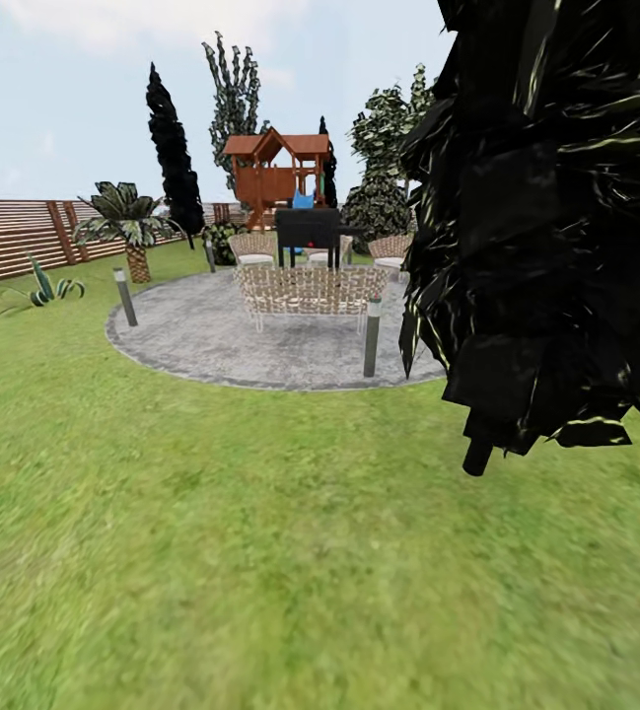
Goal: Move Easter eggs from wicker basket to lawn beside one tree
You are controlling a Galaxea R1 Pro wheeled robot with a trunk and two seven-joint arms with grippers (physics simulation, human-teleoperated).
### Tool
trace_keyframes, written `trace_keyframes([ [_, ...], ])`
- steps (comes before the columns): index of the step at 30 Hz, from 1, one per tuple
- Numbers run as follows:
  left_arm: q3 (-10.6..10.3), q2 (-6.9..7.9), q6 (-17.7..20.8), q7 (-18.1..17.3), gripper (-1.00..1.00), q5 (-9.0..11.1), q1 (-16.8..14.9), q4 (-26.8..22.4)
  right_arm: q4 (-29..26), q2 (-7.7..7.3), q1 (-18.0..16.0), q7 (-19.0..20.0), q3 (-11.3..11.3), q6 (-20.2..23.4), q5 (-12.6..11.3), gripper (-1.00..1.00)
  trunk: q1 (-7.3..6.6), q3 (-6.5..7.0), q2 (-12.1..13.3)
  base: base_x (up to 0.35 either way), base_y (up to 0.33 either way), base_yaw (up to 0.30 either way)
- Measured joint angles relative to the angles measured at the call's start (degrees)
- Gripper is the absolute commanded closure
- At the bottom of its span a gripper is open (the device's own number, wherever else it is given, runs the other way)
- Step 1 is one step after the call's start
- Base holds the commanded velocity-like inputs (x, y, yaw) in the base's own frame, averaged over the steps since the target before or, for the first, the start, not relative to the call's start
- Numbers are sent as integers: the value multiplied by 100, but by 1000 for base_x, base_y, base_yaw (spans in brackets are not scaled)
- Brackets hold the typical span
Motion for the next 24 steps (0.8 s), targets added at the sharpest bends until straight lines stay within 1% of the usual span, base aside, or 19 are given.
trace_keyframes([
  [3, 1, 96, 0, 1, -100, -1, 0, -3, -3, -4, 0, 0, -5, 1, 2, -100, 0, 0, 0, 0, 0, 0],
  [4, -2, 121, 0, 0, -100, -1, 0, -5, -5, 17, 0, -5, -9, -5, 0, -100, 0, 0, 0, 0, 0, 0],
  [7, -7, 129, 3, -20, -100, -2, 0, -8, -7, 114, 0, -21, -5, -13, -5, -100, 0, 0, 0, 0, 0, 0],
  [9, -7, 131, 3, -33, -100, -2, 0, -8, -7, 138, 0, -27, 2, -14, -2, -100, -1, 0, 0, 97, 35, 0],
  [13, -8, 133, 7, -40, -100, -2, 0, -8, -8, 150, 0, -33, -30, -15, -28, -100, -3, 0, 0, 257, 85, 25],
  [21, -7, 133, 16, -41, -100, -2, 0, -14, -8, 152, 0, -43, -25, -15, -48, -100, -3, 0, -1, 307, 91, 223],
  [24, -7, 133, 16, -39, -100, -2, 0, -12, -8, 152, 0, -43, -26, -15, -53, -100, -3, 0, -1, 317, 72, 61],
])
